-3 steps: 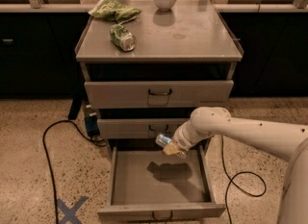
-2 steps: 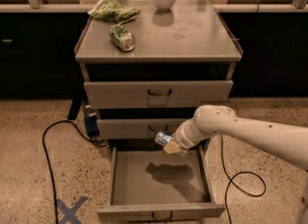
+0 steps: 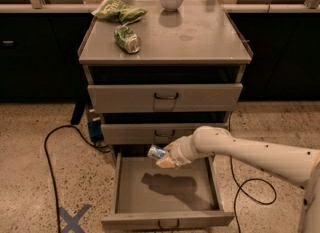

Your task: Place redbull can into bottom drawer

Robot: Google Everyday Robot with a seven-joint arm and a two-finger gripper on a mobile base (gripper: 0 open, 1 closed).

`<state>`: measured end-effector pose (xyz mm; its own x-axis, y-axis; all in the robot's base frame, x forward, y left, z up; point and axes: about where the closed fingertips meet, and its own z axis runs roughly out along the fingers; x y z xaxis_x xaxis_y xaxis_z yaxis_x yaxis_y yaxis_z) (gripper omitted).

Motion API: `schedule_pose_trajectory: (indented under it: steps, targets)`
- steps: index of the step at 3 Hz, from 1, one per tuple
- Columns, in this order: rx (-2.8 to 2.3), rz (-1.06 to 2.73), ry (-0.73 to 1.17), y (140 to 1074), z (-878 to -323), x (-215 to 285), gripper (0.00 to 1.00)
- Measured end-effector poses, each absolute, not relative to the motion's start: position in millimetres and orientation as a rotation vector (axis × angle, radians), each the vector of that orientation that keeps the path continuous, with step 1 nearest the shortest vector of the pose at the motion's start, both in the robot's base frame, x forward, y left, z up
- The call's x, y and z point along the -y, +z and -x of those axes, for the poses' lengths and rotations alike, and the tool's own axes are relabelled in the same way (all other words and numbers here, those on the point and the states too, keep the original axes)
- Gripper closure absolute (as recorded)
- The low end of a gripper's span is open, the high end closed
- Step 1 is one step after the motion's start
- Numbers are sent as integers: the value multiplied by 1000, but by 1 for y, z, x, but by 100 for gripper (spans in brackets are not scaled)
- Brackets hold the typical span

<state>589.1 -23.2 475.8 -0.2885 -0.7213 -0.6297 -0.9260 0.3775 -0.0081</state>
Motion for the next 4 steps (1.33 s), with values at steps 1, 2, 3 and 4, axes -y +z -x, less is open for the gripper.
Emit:
schedule_pose_trajectory:
  steps: [1, 2, 3, 4]
  targets:
    - [-2085, 1424, 543, 428, -591, -1, 100]
    - [-2144, 1450, 565, 375, -592, -14, 100]
    - [-2252, 1433, 579, 323, -596, -12, 100]
    - [-2255, 1433, 575, 315, -591, -11, 100]
